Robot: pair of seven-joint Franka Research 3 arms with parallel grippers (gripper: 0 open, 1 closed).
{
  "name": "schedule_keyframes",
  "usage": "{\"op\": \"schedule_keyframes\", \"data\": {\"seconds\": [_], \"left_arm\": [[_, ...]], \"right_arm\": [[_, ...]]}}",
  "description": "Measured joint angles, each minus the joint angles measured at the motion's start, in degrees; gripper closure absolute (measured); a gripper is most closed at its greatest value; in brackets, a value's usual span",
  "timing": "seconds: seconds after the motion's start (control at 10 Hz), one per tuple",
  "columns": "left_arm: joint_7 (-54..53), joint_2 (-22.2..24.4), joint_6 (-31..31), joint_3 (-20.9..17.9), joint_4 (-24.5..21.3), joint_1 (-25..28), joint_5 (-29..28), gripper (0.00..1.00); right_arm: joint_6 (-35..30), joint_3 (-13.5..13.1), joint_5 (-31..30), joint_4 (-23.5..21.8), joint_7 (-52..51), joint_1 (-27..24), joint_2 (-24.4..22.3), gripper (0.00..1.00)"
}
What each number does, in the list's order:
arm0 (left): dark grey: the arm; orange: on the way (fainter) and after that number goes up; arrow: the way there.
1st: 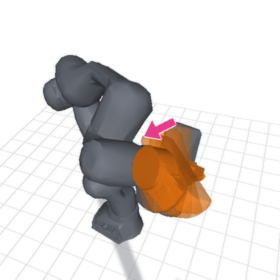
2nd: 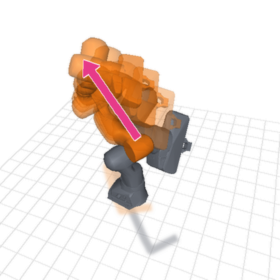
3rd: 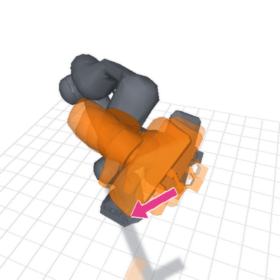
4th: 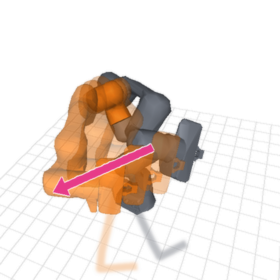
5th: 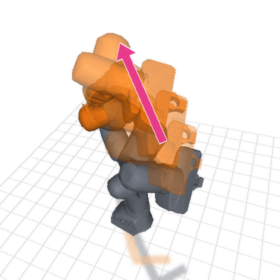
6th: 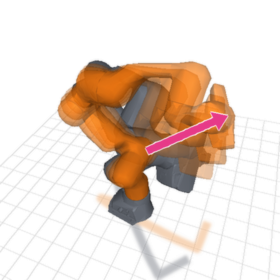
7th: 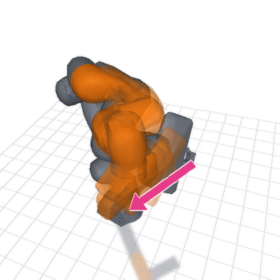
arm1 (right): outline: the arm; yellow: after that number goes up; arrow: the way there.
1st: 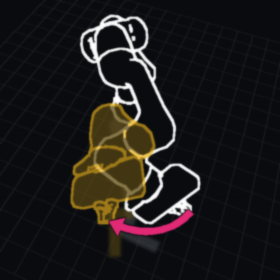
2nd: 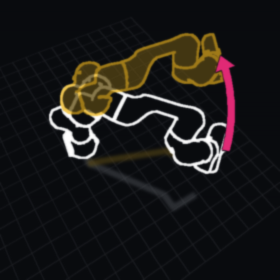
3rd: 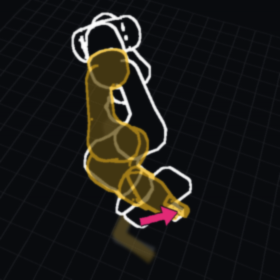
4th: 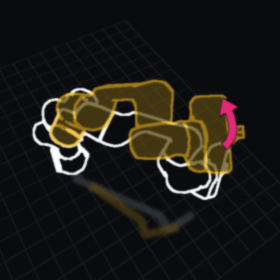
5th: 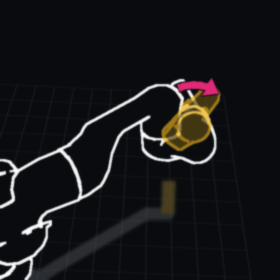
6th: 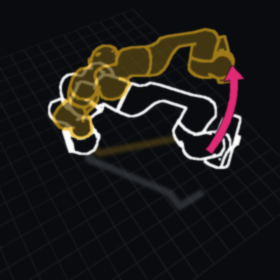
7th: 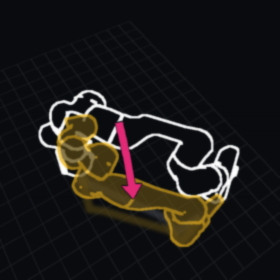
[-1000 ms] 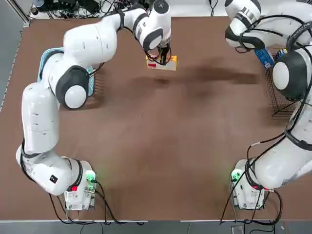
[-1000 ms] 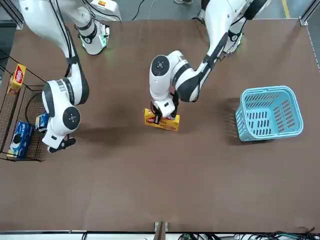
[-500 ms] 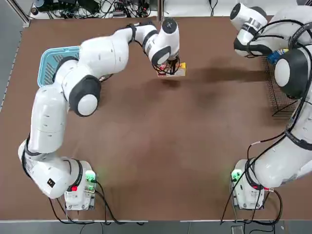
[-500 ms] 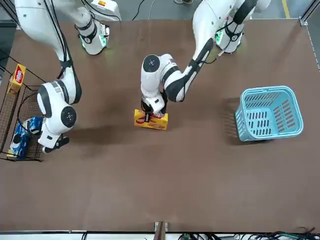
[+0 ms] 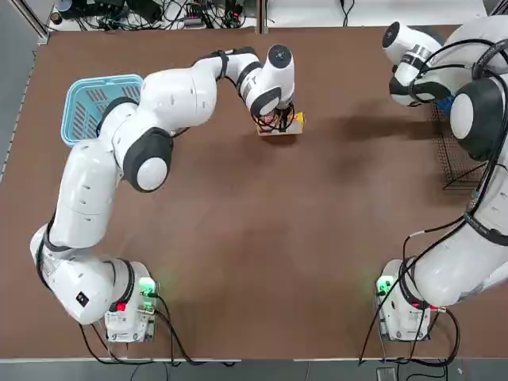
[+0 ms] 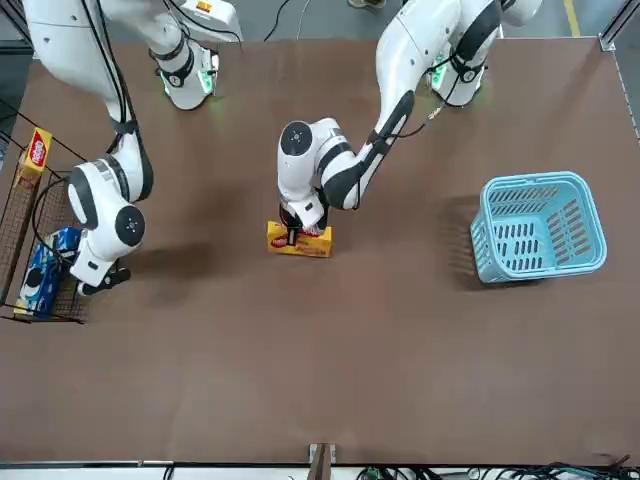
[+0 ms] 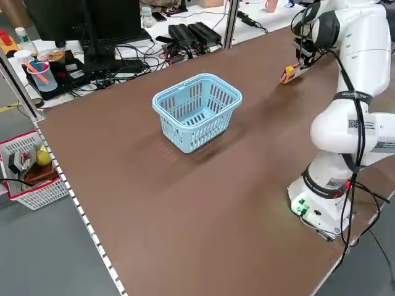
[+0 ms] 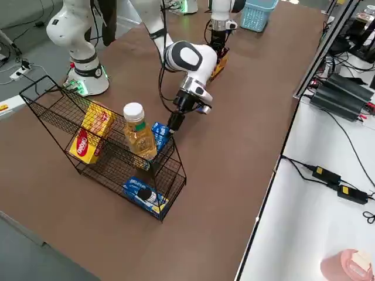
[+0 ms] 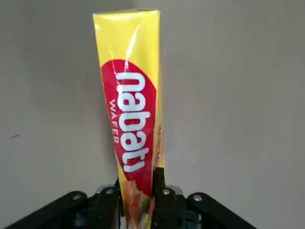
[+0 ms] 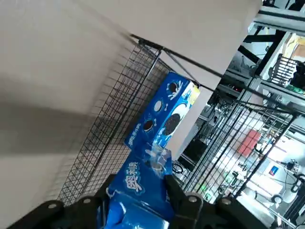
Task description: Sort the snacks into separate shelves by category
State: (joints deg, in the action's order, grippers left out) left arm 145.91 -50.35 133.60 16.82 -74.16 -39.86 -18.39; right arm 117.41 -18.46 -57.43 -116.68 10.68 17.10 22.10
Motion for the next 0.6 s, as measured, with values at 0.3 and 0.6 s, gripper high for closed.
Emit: {"op": "schedule_keyframes", "data": {"seconds": [0.3,0.6], "left_arm": [[0.06,-1.22,2.45,-0.28,0.07,-0.46,0.0,0.75],[0.06,-2.37,2.88,-0.71,0.18,-1.14,-0.01,0.66]], "right_arm": [[1.32,-2.54,-1.21,-2.49,0.28,0.27,-1.14,0.52],[6.51,-5.83,-2.41,-6.46,0.3,0.24,-2.09,0.52]]}}
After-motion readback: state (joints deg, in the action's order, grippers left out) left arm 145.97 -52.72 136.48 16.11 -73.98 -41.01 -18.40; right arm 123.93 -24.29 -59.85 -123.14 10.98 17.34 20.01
